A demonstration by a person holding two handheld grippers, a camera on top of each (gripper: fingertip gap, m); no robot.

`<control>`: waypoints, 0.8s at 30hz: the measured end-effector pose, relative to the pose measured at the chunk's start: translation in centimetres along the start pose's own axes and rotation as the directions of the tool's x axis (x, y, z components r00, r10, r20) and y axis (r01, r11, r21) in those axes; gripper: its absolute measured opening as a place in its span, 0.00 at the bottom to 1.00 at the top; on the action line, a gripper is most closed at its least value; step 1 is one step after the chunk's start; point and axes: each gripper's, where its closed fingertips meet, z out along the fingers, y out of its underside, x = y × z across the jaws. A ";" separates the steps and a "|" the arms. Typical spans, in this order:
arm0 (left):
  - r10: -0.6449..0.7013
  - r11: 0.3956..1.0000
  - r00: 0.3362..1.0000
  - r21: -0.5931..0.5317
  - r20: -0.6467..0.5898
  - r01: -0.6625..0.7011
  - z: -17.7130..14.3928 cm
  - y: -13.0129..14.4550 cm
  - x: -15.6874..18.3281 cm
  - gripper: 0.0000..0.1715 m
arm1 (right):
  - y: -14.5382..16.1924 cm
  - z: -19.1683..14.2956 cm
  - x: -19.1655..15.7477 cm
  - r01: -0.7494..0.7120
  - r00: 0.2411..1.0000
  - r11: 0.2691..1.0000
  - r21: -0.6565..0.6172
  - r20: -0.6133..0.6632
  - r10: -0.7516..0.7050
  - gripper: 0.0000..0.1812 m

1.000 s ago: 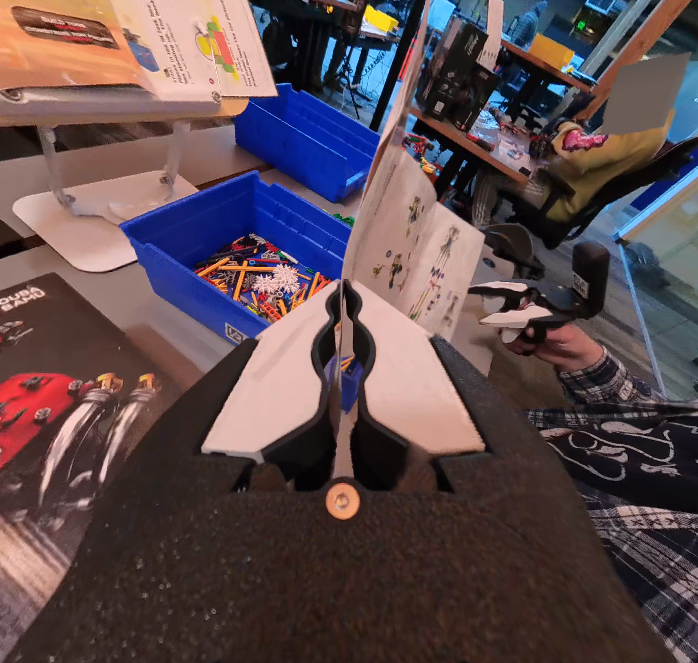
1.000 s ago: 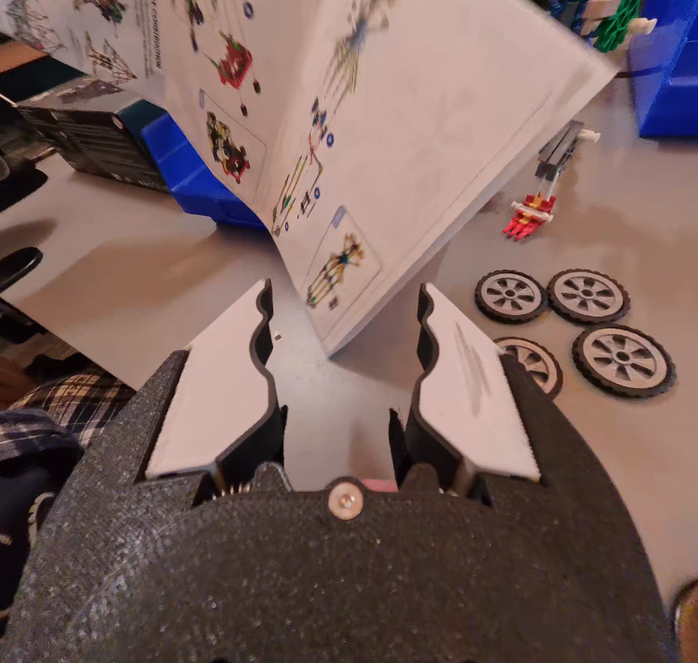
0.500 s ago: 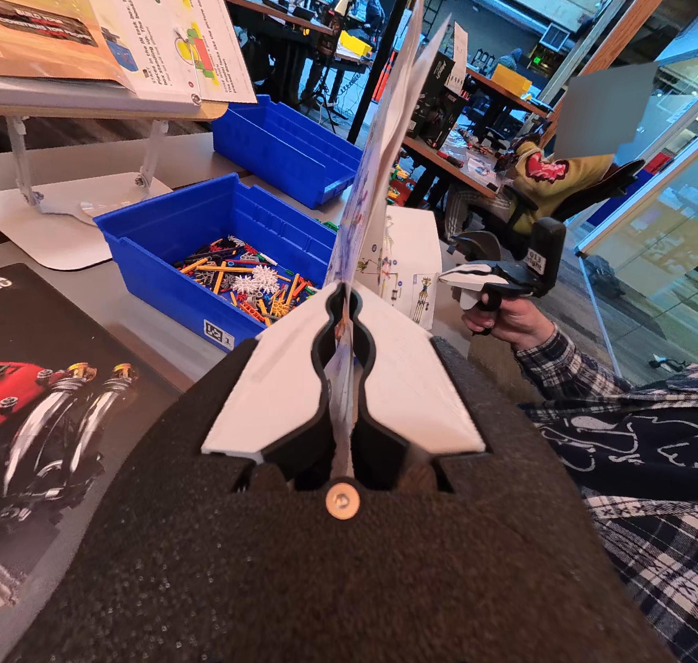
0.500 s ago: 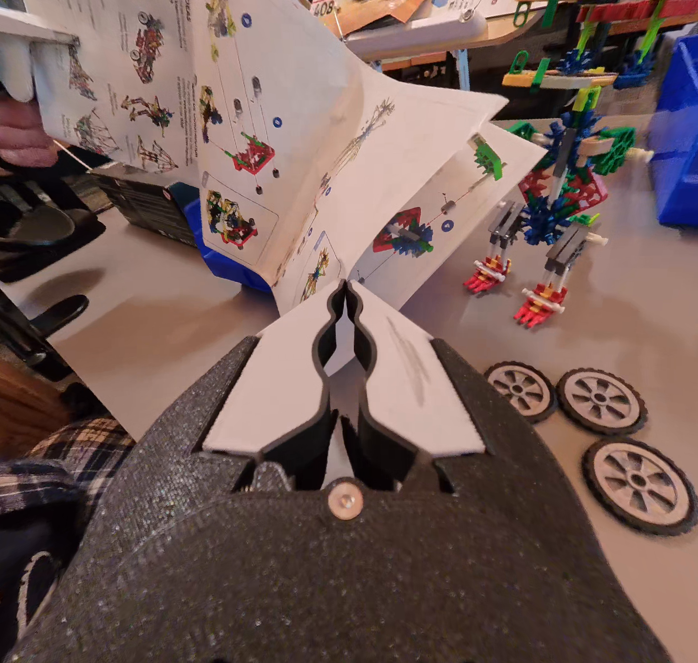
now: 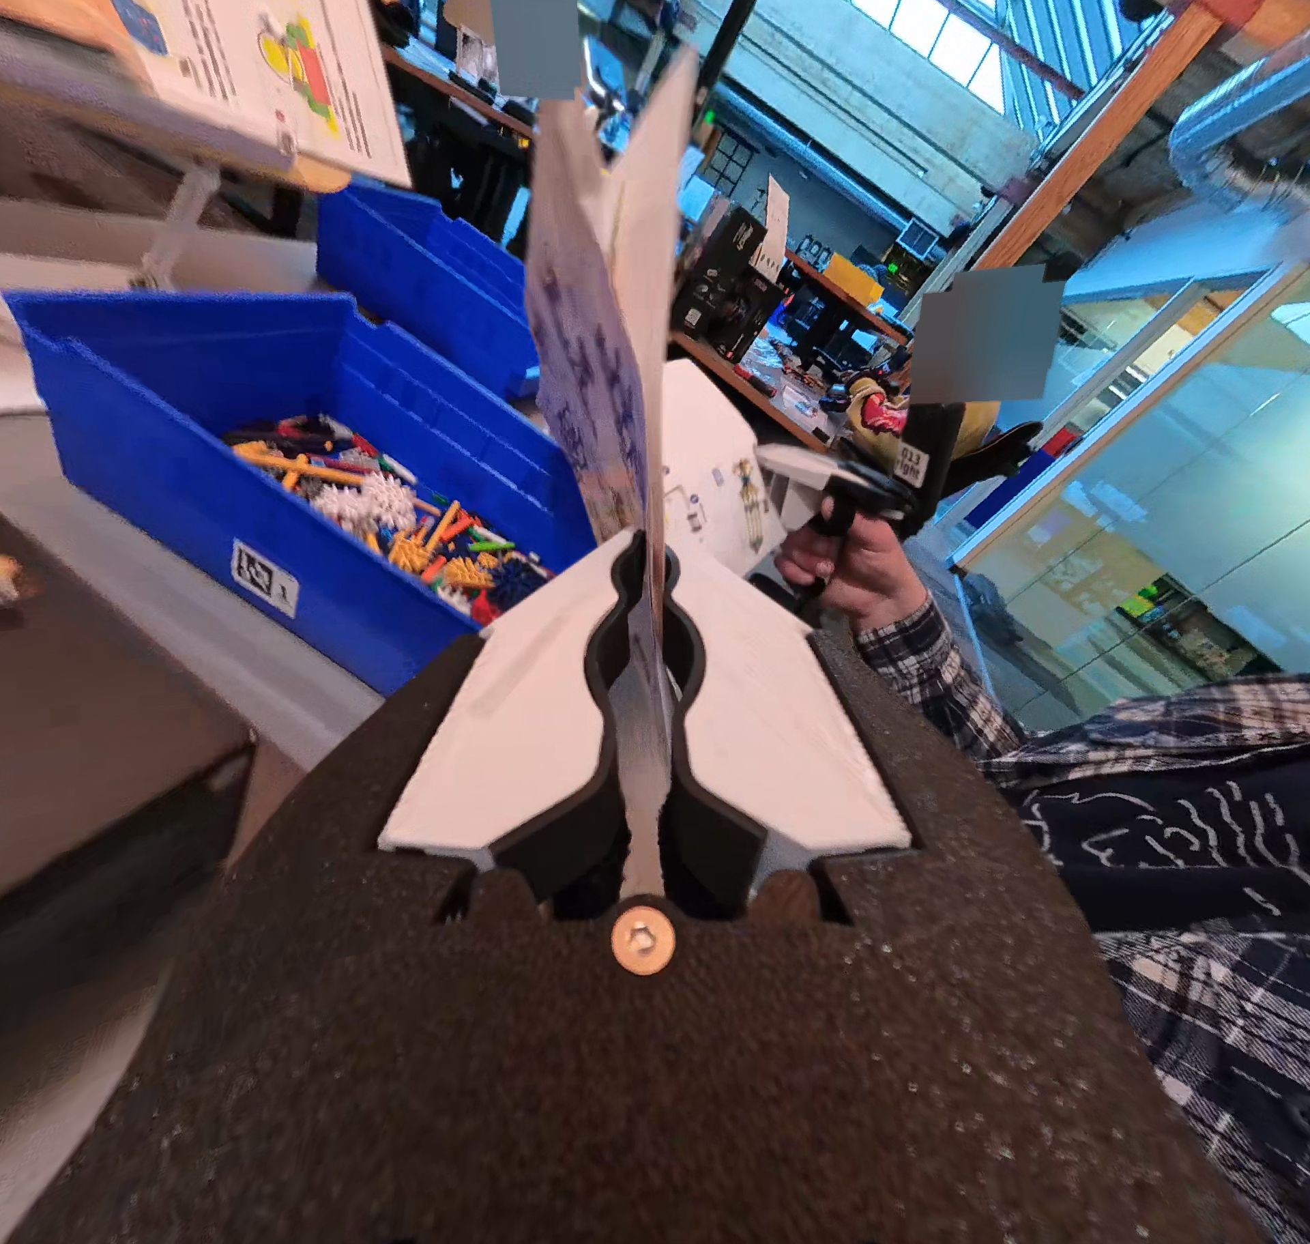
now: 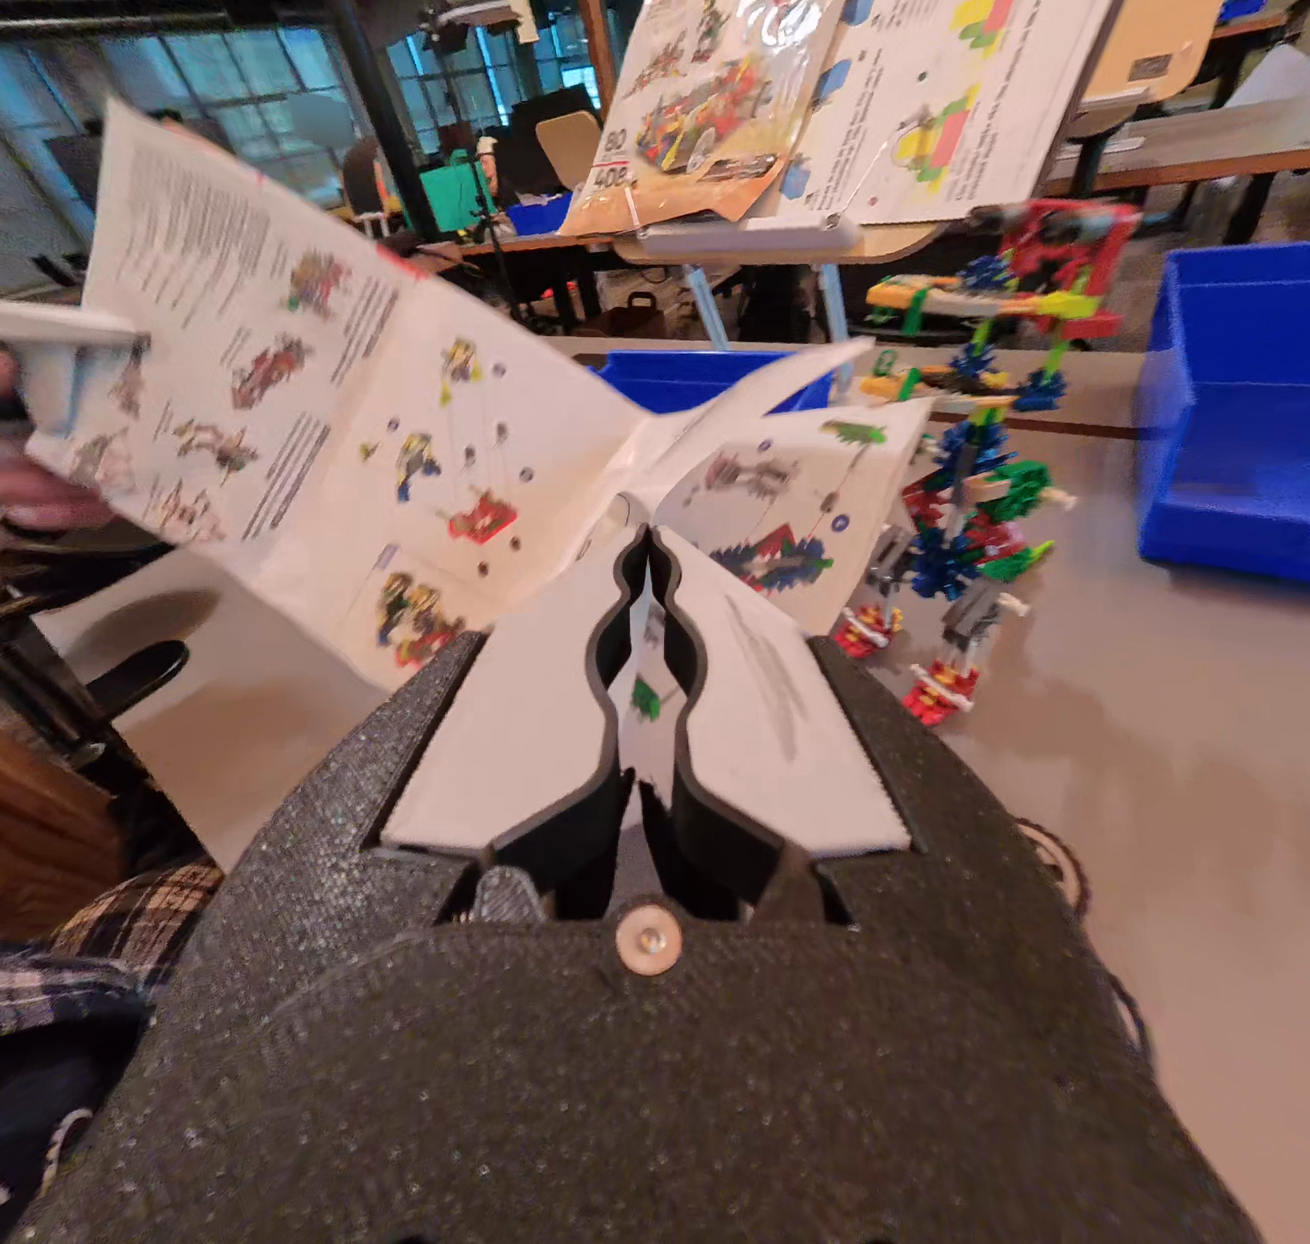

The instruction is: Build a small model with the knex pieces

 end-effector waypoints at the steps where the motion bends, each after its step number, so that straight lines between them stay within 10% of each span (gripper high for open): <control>1: -0.024 1.000 1.000 -0.004 0.003 0.024 0.0 1.0 -0.1 0.00 | -0.4 -0.2 0.5 0.005 1.000 1.000 0.003 -0.015 -0.005 0.00; 11: -0.142 0.967 0.990 -0.214 0.018 0.142 1.7 13.1 0.1 0.06 | 0.6 0.0 4.1 0.091 0.987 0.990 -0.110 -0.119 -0.104 0.00; 16: -0.113 0.948 0.992 -0.293 0.060 0.125 0.7 15.0 -0.4 0.17 | 2.2 0.3 5.5 0.102 0.978 0.982 -0.159 -0.166 -0.129 0.00; 20: -0.111 0.946 0.991 -0.299 0.076 0.129 0.4 15.6 -0.8 0.06 | 2.8 0.1 6.3 0.100 0.967 0.980 -0.170 -0.215 -0.136 0.01; 24: -0.129 0.951 0.987 -0.272 0.092 0.149 0.2 15.8 -1.3 0.00 | 3.0 -0.8 6.6 0.114 0.949 0.973 -0.200 -0.267 -0.166 0.29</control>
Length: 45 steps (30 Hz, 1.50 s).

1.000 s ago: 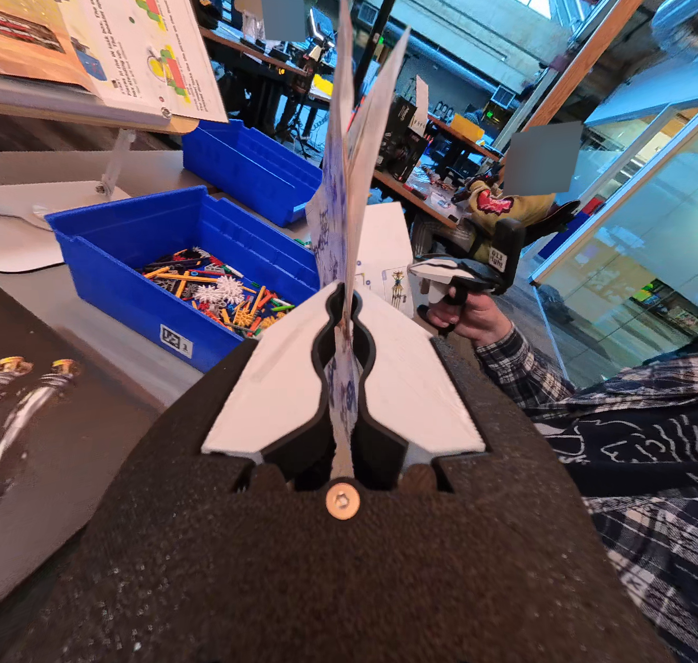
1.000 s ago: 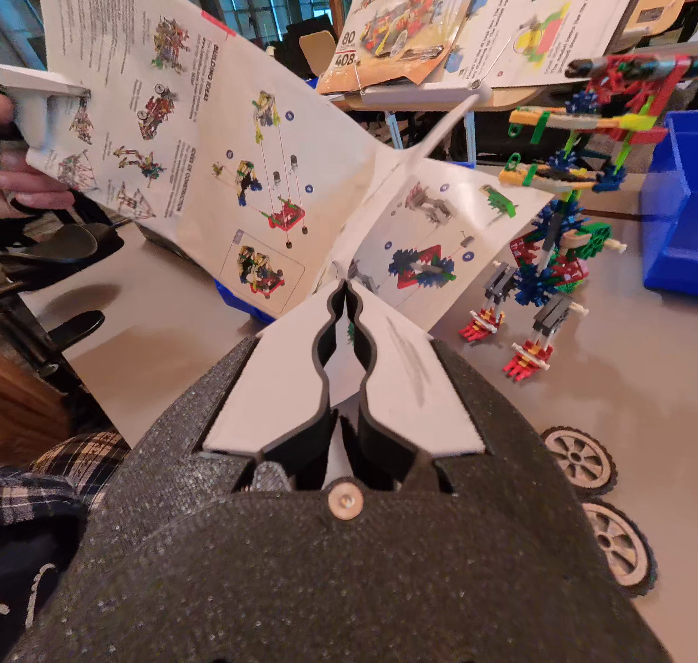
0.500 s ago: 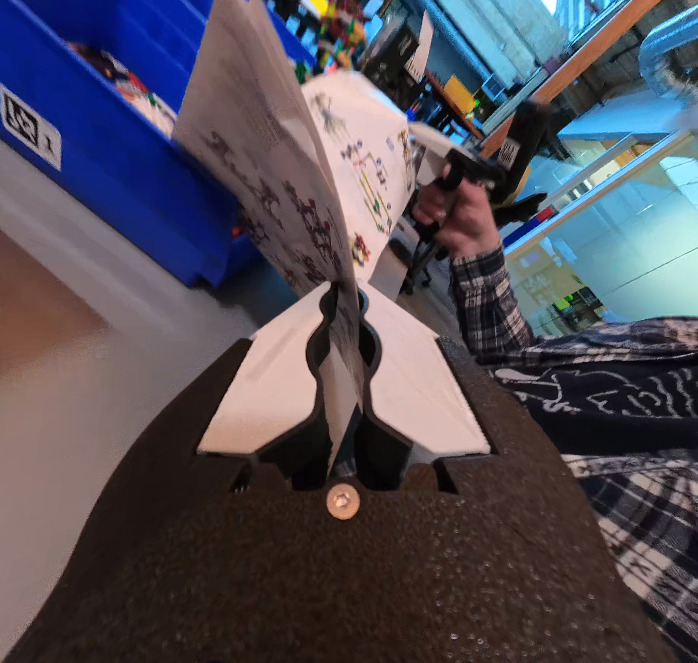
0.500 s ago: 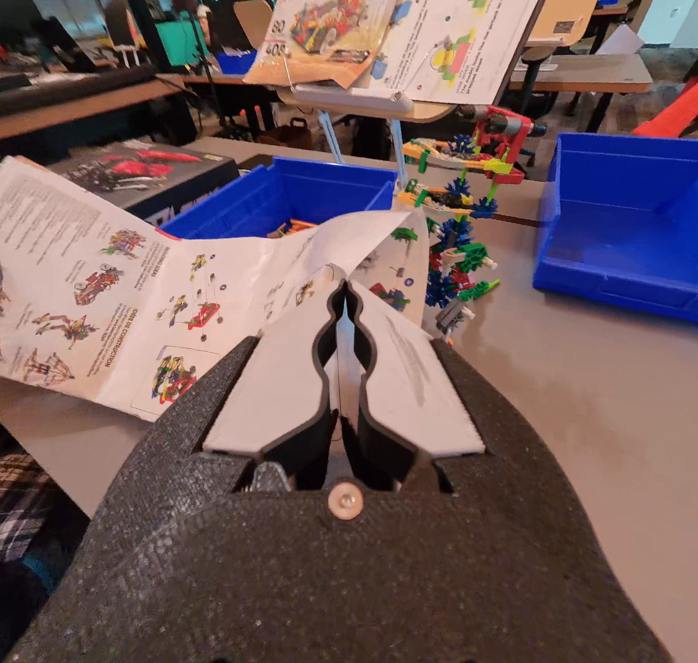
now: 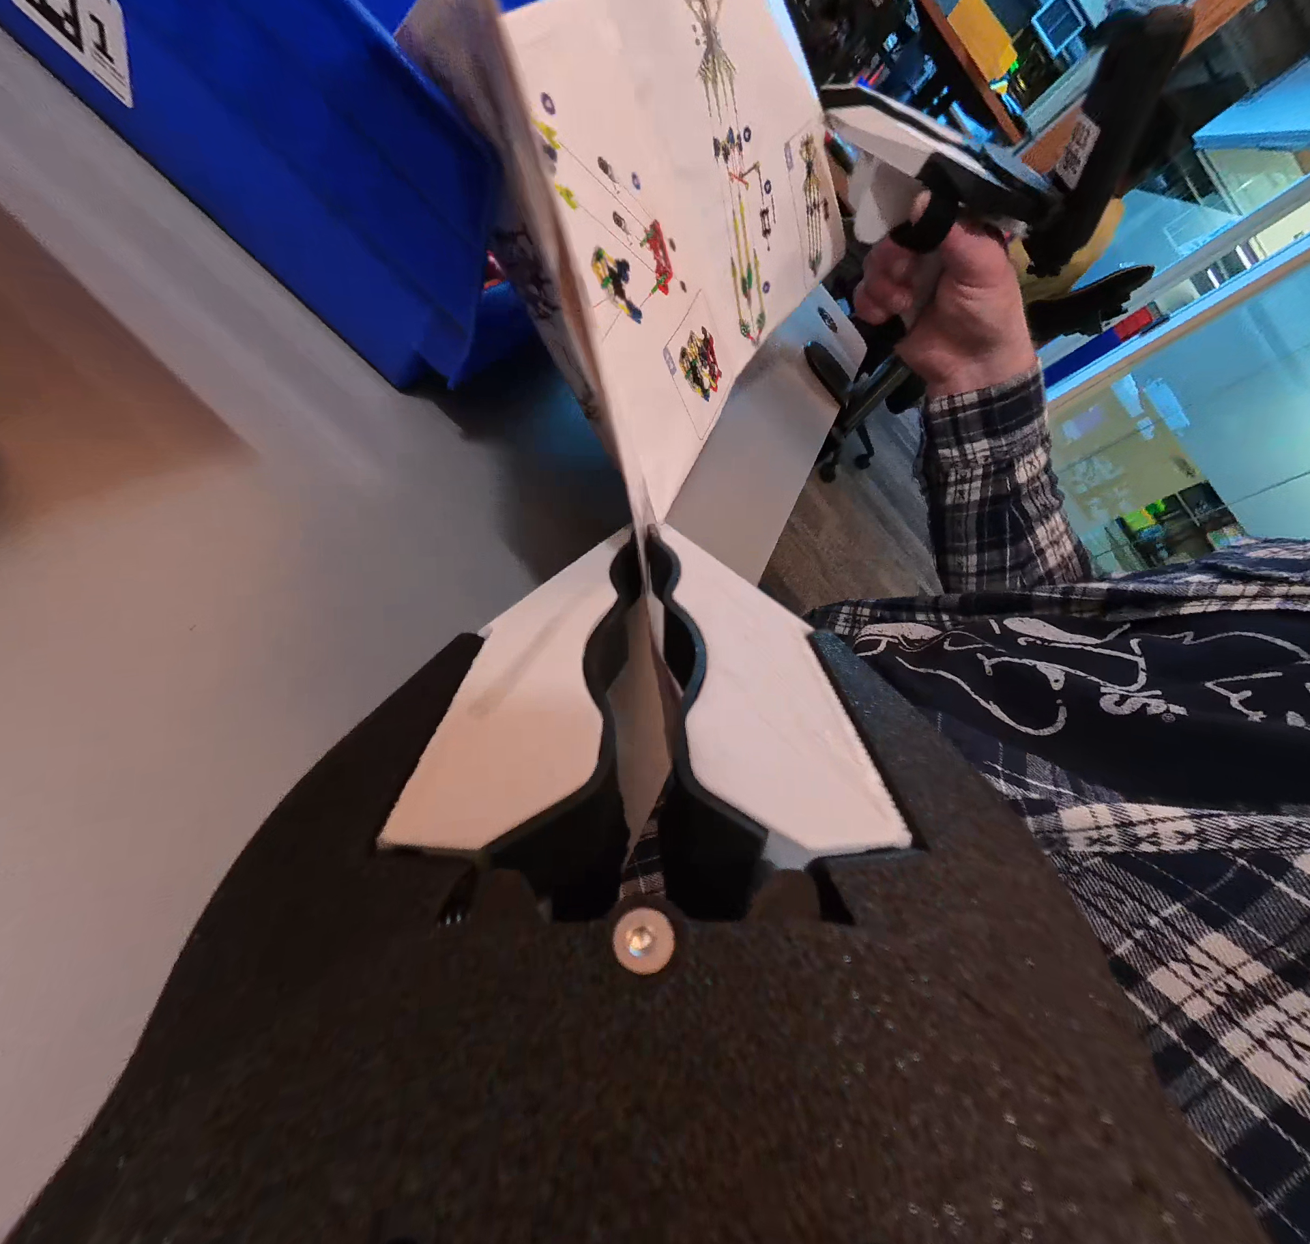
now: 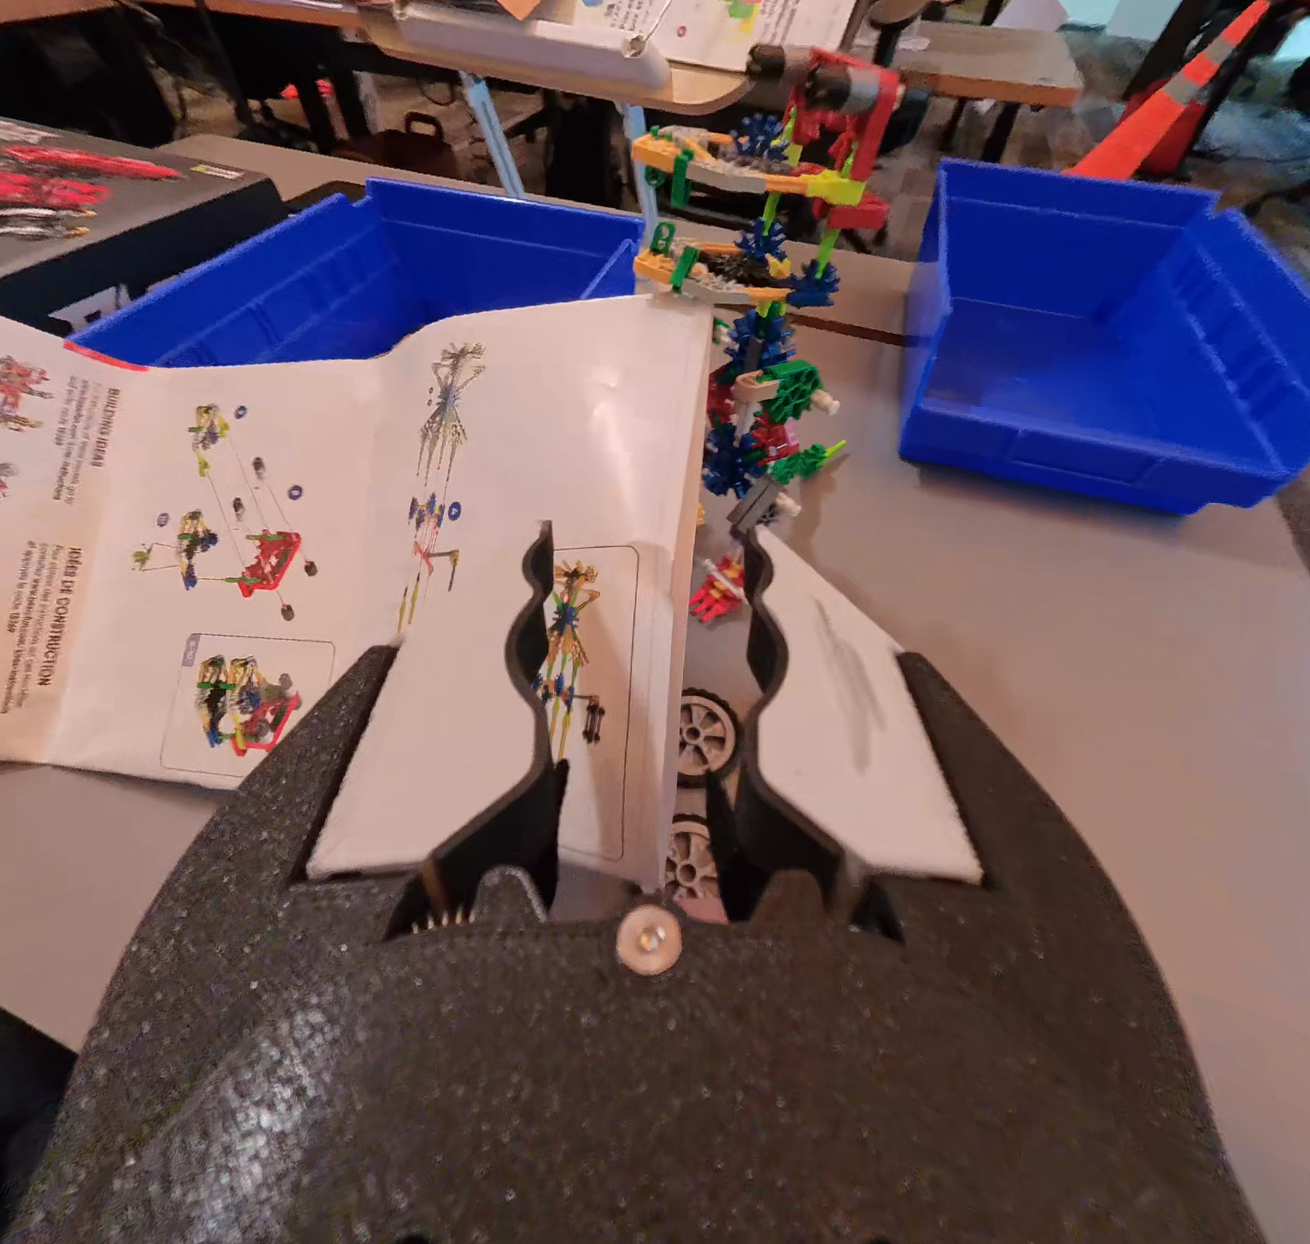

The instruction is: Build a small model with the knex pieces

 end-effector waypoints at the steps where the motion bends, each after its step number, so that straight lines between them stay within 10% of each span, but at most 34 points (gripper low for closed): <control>1: -0.007 1.000 1.000 0.010 0.000 0.007 0.0 0.0 -0.1 0.00 | -0.1 -0.4 0.1 0.016 1.000 1.000 0.008 -0.025 -0.016 0.30; 10: -0.049 0.999 0.999 0.008 -0.006 0.049 0.2 0.8 -0.7 0.00 | -1.6 -2.6 -2.5 0.200 0.977 0.979 0.049 -0.083 -0.195 0.32; 19: -0.040 0.997 0.999 -0.066 0.031 0.042 1.0 2.5 -1.1 0.03 | 1.5 -0.2 -14.5 0.268 0.929 0.962 0.046 0.251 -0.271 0.31; 29: 0.047 0.972 0.998 -0.233 0.038 -0.037 1.2 5.9 -0.4 0.10 | 5.8 4.0 -19.6 0.396 0.858 0.918 -0.026 0.367 -0.360 0.21; 45: 0.254 0.943 0.926 0.140 0.281 -0.301 -5.2 -4.3 -0.1 0.24 | 8.0 5.3 -19.2 0.360 0.874 0.930 -0.075 0.377 -0.308 0.17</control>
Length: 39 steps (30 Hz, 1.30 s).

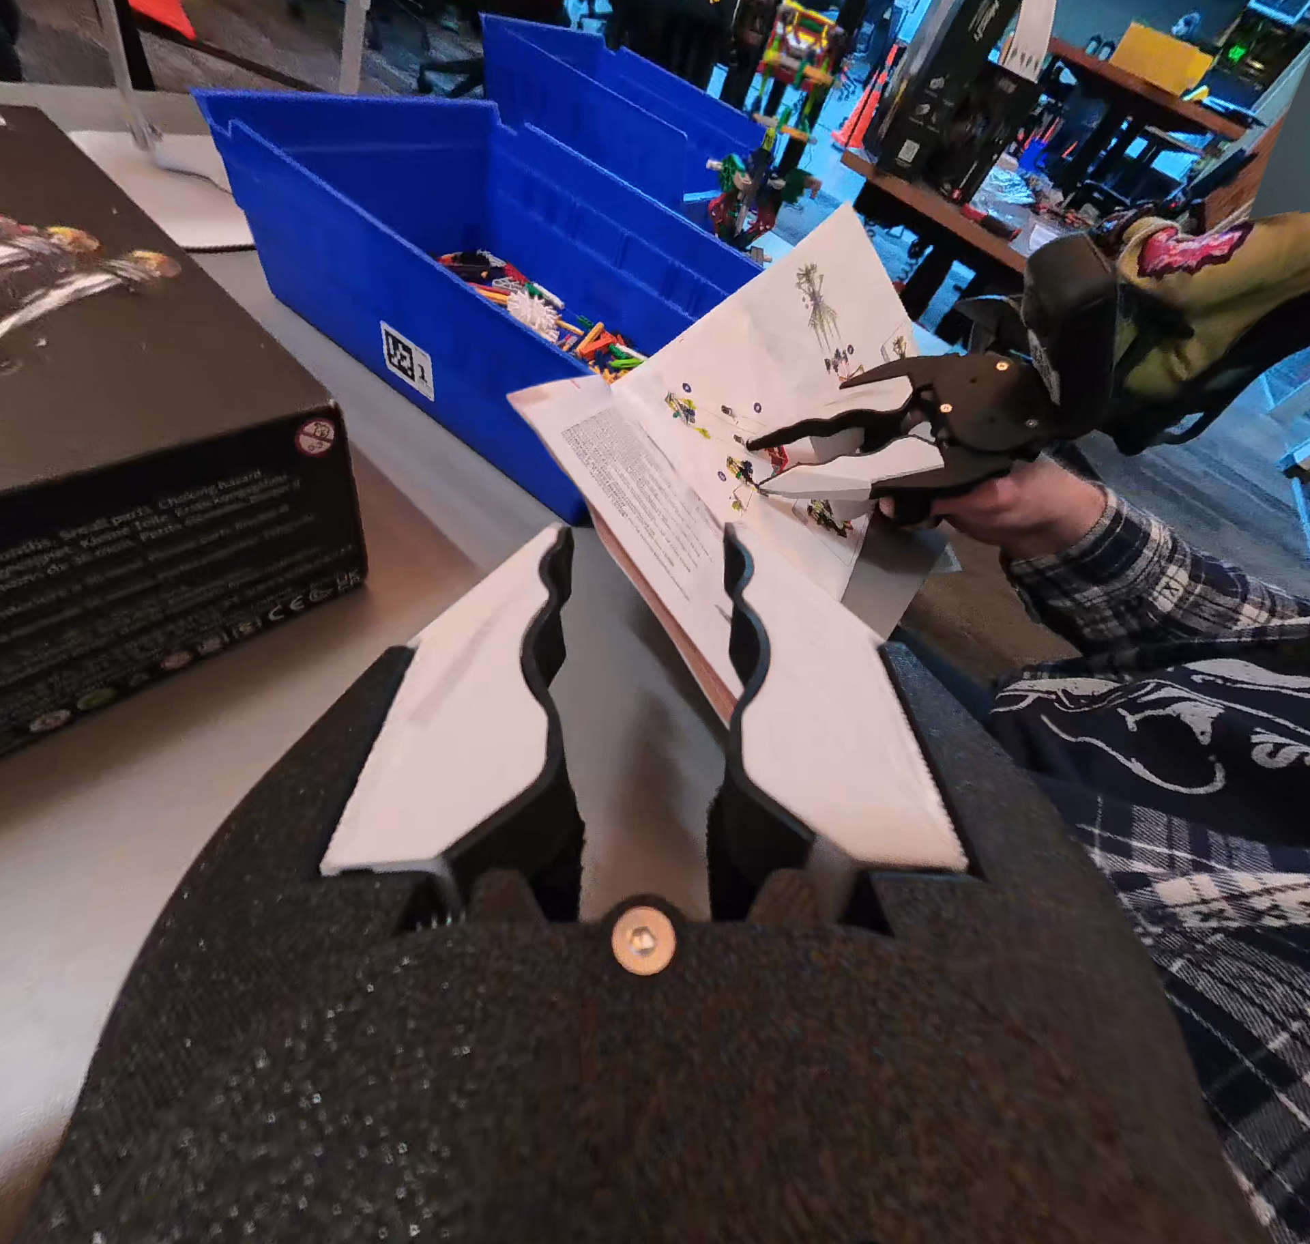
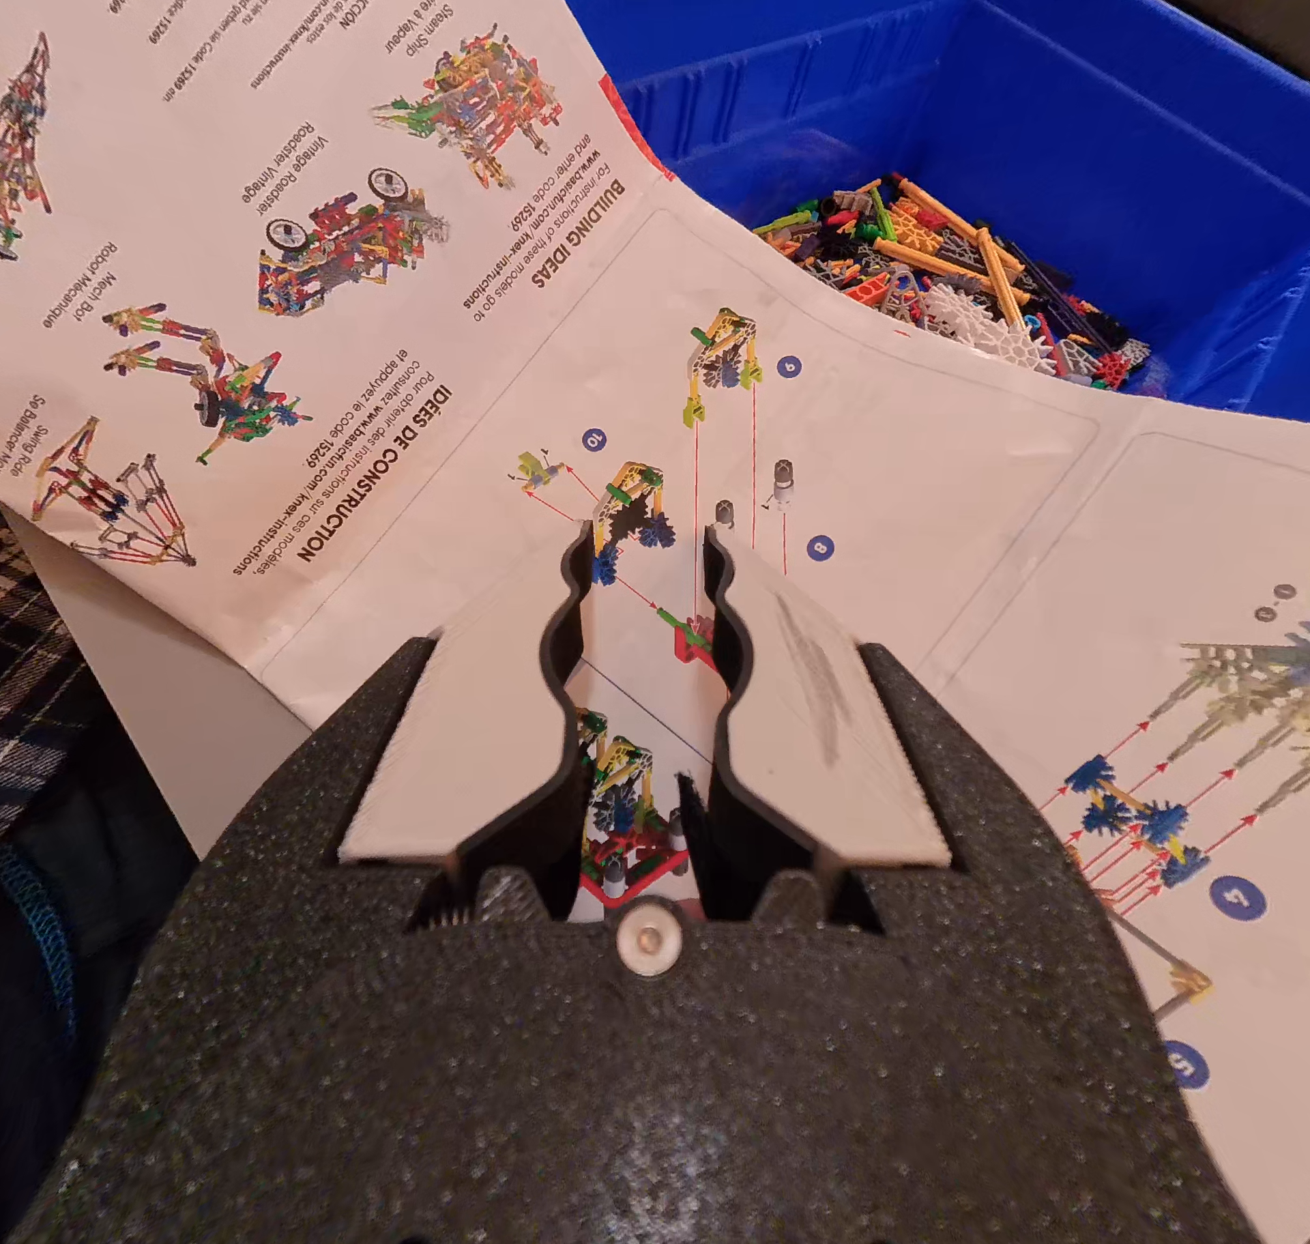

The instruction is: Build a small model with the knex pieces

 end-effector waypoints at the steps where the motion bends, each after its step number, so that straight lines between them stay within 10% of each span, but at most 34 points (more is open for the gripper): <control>1: 0.008 1.000 1.000 -0.007 -0.002 -0.008 0.2 0.1 0.1 0.24 | 0.0 0.0 0.0 -0.001 1.000 1.000 0.001 0.000 0.001 0.17; 39: 0.126 0.992 0.989 -0.004 0.079 -0.126 2.2 0.1 0.4 0.23 | -0.1 0.1 -0.1 -0.024 1.000 1.000 0.006 0.020 0.024 0.16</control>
